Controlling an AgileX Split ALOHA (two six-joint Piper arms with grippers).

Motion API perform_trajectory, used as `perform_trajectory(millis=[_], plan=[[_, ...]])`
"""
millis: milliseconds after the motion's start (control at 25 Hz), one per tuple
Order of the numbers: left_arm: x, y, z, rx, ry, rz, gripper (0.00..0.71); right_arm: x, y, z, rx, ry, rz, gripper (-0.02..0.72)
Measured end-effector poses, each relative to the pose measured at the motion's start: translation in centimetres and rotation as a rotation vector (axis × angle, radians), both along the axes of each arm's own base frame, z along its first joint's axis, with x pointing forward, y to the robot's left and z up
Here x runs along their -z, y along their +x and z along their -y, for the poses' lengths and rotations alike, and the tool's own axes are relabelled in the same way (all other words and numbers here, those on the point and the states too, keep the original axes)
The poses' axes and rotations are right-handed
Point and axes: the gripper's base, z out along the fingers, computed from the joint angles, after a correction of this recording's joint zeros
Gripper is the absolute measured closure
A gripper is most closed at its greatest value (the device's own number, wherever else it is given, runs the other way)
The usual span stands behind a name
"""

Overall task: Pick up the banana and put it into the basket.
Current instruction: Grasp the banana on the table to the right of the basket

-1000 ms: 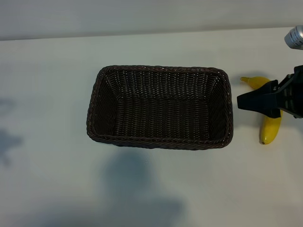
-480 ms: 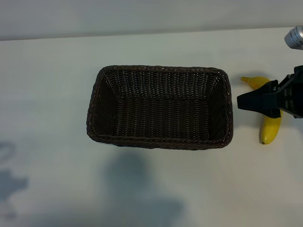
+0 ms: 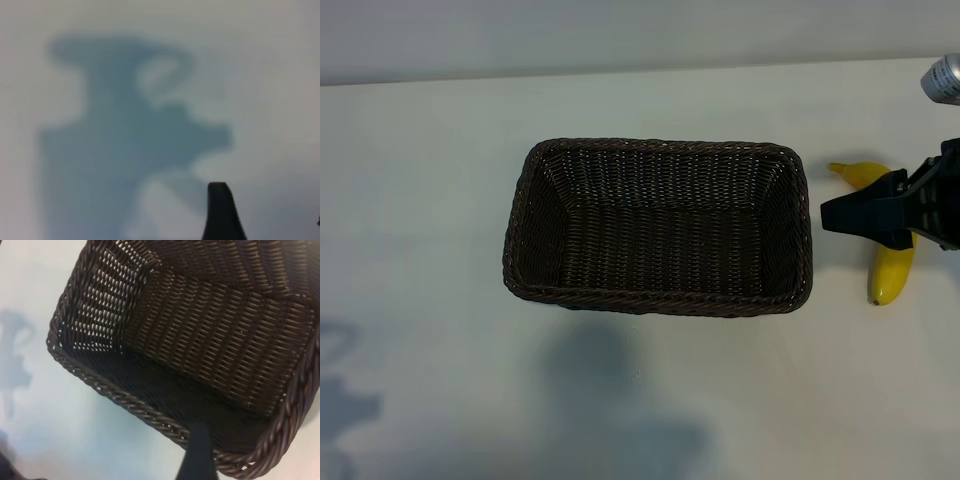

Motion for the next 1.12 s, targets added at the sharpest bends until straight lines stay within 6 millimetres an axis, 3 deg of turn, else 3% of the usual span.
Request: perform_trajectory(millis=[240, 680, 800, 920, 1120], plan=[[-0.1, -0.4, 0.0, 0.000, 0.002, 0.031, 0.259, 0.0, 0.0, 0.0, 0.002, 0.000, 0.000, 0.109], [-0.8, -5.5, 0.3, 0.001, 0.018, 0.371, 0.274, 0.0, 0.1, 0.1, 0.039, 0.011, -0.016, 0.109], [-0.8, -6.1, 0.4, 0.001, 0.019, 0.406, 0.276, 0.0, 0.2, 0.2, 0.066, 0.020, -0.029, 0.109], [-0.7, -6.0, 0.4, 0.001, 0.019, 0.404, 0.276, -0.4, 0.9, 0.3, 0.086, 0.002, -0.020, 0.109], [-0.6, -6.0, 0.4, 0.002, 0.018, 0.402, 0.276, -1.2, 3.8, 0.4, 0.098, -0.019, -0.004, 0.109]])
